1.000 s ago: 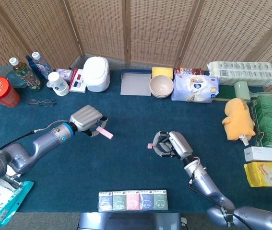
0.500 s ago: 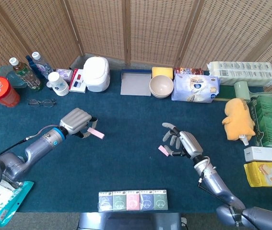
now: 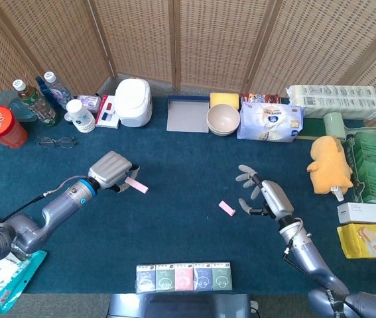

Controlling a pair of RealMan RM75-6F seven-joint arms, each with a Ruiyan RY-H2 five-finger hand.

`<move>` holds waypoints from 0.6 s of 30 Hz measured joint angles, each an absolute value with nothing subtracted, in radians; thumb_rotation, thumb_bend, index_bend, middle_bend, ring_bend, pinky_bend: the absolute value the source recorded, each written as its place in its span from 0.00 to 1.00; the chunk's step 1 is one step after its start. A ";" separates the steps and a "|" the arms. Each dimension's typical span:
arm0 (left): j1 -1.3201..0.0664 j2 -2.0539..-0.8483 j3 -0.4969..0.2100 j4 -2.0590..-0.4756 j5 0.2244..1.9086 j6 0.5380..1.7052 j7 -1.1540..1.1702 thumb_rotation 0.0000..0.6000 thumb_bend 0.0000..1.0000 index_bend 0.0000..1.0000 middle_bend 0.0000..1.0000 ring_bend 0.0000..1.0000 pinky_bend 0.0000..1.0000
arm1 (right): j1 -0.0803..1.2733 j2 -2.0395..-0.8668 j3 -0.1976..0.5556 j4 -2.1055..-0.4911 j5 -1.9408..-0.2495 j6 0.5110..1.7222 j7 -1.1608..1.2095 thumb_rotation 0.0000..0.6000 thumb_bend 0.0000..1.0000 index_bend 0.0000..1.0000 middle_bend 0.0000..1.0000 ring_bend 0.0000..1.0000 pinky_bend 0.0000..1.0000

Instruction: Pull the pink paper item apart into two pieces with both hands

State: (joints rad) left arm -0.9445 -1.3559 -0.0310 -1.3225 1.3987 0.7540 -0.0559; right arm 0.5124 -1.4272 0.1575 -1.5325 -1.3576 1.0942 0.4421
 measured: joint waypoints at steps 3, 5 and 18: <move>-0.944 -1.373 -0.038 -1.326 1.390 0.758 -0.023 1.00 0.28 0.35 0.71 0.72 0.93 | 0.504 -1.418 0.159 -1.537 -1.359 1.104 0.445 1.00 0.41 0.11 0.30 0.34 0.51; -0.944 -1.382 -0.041 -1.330 1.383 0.759 -0.004 1.00 0.26 0.30 0.62 0.63 0.85 | 0.499 -1.413 0.160 -1.539 -1.360 1.109 0.447 1.00 0.41 0.11 0.29 0.33 0.51; -0.895 -1.371 -0.063 -1.408 1.311 0.808 0.064 0.98 0.21 0.16 0.34 0.31 0.50 | 0.476 -1.387 0.168 -1.531 -1.361 1.132 0.457 1.00 0.41 0.10 0.23 0.22 0.34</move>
State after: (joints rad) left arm -0.8954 -1.3713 -0.0627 -1.4083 1.3106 0.8076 0.0645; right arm 0.4764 -1.3869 0.1682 -1.5310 -1.3607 1.1324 0.4569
